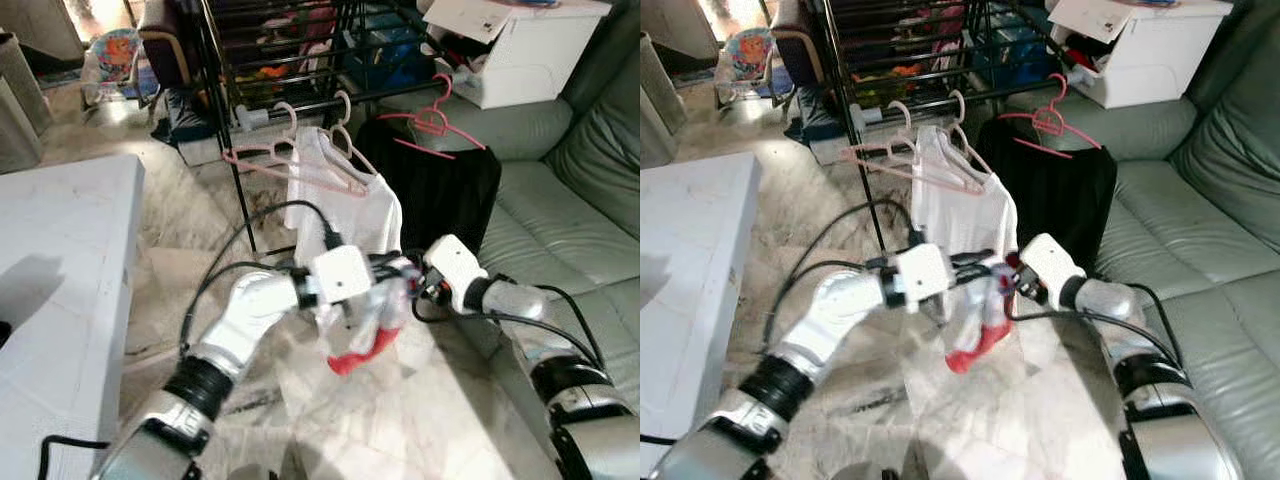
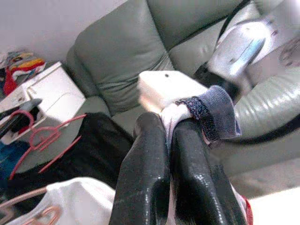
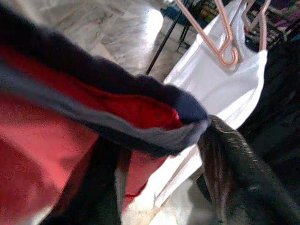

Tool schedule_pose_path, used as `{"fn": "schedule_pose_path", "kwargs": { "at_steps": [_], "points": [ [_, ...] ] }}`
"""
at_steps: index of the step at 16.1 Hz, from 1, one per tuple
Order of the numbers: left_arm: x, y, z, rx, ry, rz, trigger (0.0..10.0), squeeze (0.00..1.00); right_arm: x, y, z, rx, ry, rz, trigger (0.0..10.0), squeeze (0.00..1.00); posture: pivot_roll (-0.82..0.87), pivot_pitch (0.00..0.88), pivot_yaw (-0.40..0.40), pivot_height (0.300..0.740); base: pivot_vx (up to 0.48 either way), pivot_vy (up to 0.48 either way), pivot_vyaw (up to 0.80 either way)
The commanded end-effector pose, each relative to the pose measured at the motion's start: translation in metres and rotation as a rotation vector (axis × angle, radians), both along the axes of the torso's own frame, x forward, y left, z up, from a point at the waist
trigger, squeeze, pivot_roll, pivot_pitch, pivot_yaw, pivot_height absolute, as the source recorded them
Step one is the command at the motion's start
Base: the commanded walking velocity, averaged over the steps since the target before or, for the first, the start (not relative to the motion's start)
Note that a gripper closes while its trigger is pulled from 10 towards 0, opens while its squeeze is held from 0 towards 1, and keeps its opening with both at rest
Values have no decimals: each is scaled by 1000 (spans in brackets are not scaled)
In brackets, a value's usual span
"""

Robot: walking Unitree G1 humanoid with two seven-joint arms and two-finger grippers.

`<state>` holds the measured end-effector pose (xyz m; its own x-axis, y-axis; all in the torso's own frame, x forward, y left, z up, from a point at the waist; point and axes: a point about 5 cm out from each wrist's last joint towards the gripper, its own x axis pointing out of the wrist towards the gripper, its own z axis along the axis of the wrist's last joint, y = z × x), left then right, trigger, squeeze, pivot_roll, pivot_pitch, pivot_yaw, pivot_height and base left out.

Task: Hang hanger

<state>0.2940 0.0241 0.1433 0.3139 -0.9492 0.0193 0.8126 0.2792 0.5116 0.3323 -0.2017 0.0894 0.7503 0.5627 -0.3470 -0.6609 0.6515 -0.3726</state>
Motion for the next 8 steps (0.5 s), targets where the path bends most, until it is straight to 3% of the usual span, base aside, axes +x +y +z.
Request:
{"fn": "schedule_pose_path", "kwargs": {
  "at_steps": [1,4,8],
  "points": [
    [-2,-3,6,-12,-28,-9,10000,0,4,2,5,22,-16,7,0,0,-34,0,28,740,0,0,0],
    [-6,-12,1,5,-31,-37,10000,0,2,7,4,24,15,82,0,0,-34,0,28,740,0,0,0],
    [-4,-9,0,17,-34,-35,10000,0,10,-10,16,40,-85,-74,0,0,-44,0,28,740,0,0,0]
  ]
}}
